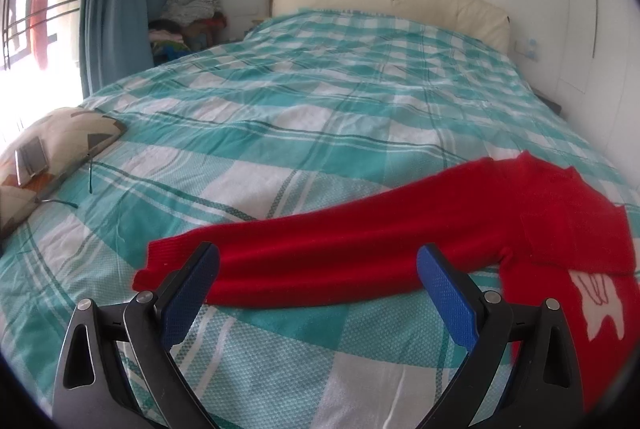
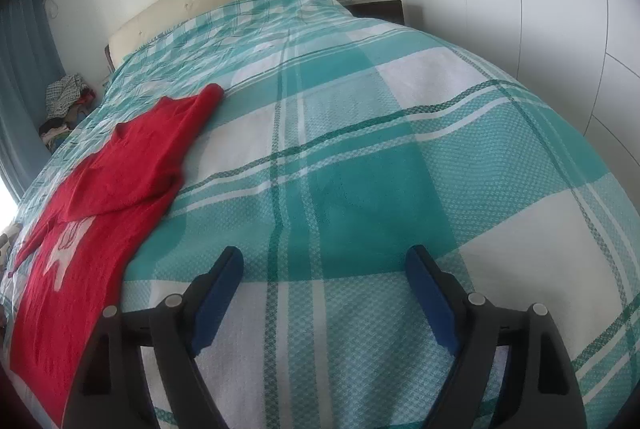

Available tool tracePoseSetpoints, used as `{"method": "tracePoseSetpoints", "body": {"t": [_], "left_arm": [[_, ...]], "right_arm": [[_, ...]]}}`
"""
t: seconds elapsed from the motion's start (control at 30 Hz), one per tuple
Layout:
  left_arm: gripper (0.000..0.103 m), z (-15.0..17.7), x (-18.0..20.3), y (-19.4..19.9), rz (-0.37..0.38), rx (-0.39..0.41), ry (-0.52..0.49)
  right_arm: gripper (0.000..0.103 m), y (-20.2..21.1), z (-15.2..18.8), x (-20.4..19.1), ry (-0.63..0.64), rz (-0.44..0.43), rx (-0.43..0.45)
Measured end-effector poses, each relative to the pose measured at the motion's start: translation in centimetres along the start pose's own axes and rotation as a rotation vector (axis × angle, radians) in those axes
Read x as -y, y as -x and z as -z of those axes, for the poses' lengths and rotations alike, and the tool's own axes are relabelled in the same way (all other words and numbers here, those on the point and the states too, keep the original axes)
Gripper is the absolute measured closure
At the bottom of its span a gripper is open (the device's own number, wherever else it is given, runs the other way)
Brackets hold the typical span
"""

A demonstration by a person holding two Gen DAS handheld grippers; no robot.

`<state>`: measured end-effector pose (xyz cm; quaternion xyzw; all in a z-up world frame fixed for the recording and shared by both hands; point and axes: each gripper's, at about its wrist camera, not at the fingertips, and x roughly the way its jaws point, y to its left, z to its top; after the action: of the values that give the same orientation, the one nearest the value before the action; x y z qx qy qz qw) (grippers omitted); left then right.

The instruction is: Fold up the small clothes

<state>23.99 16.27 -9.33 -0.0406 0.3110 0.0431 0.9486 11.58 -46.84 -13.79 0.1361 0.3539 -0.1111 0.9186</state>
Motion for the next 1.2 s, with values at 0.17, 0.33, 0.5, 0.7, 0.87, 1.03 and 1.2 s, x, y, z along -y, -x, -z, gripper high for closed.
{"method": "tracePoseSetpoints", "body": {"t": [0.17,0.33,0.5,0.7,0.87,1.03,1.2], "left_arm": [[0.004,-0.2,-1.1,-0.1,-0.002,-0.007,0.056],[0.004,-0.3,-2.0,-0.4,-0.009,-0.020,0.104],[0.004,-0.3,-2.0,-0.4,-0.012,-0.020,0.104],[0.004,-0.3,-1.4,-0.3,-0.026,-0.013,0.061],[0.003,-0.3,-0.7,-0.3,-0.034,-0.007,0.023],[0.003,-0.2,-0.7,-0.4,-0.032,-0.011,0.031],[0.003,-0.3,-1.5,-0.5,-0.030,-0.019,0.074]], "right_arm": [[0.014,0.0,0.5,-0.3,0.015,0.007,-0.004],[0.014,-0.1,0.5,-0.3,0.012,0.004,-0.003],[0.014,-0.1,0.5,-0.3,0.012,0.004,-0.003],[0.014,-0.1,0.5,-0.3,0.012,0.004,-0.003],[0.013,-0.1,0.5,-0.3,0.012,0.004,-0.003],[0.013,-0.1,0.5,-0.4,0.011,0.003,-0.003],[0.013,-0.1,0.6,-0.3,0.011,0.003,-0.003]]}}
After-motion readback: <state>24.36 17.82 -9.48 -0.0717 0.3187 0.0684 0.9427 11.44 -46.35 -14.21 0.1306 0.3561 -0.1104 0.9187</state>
